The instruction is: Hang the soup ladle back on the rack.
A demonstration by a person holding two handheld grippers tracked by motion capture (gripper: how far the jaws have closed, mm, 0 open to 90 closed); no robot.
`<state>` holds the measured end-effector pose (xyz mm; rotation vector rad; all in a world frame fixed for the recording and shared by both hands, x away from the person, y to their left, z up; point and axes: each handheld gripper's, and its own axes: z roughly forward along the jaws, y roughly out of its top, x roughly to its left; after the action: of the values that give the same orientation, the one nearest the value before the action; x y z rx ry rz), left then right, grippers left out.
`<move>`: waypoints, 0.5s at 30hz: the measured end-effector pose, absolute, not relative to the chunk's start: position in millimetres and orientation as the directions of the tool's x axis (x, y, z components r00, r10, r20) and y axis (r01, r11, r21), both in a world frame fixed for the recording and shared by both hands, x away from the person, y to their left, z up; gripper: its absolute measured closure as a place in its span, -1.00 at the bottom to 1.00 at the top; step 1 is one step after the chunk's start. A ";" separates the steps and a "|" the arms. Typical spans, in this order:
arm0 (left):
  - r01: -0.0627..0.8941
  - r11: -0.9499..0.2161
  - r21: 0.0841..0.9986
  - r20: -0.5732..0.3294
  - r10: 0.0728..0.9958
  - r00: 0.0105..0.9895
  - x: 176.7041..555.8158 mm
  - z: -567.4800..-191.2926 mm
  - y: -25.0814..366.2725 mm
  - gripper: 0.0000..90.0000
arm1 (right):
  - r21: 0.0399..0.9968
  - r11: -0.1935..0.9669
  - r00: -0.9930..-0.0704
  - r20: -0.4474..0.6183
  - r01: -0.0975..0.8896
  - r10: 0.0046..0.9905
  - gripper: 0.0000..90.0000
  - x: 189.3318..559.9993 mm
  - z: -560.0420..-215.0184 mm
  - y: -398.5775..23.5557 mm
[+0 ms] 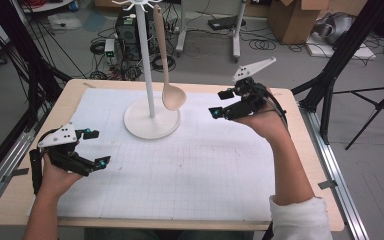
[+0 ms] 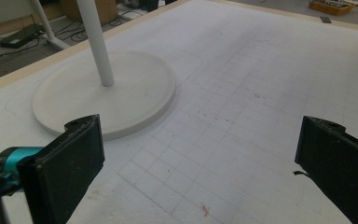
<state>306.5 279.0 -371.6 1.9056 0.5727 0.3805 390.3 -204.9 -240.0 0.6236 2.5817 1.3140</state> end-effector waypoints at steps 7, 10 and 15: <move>0.215 -0.333 0.918 0.004 0.550 0.835 306.9 -372.2 278.1 -0.96 | 0.836 0.451 -0.882 0.080 0.313 0.464 -0.46 373.9 -272.2 -225.4; 0.216 -0.335 0.917 0.004 0.549 0.836 306.9 -372.7 277.6 -0.96 | 0.834 0.449 -0.879 0.083 0.319 0.470 -0.48 367.9 -282.7 -231.9; 0.219 -0.333 0.917 -0.001 0.549 0.836 307.3 -373.5 276.6 -0.96 | 0.848 0.421 -0.869 0.087 0.321 0.487 -0.57 358.7 -296.1 -240.6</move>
<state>307.3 276.6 -373.5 1.9165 0.5737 0.3752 358.7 -240.6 -296.1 0.7178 2.4982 1.4335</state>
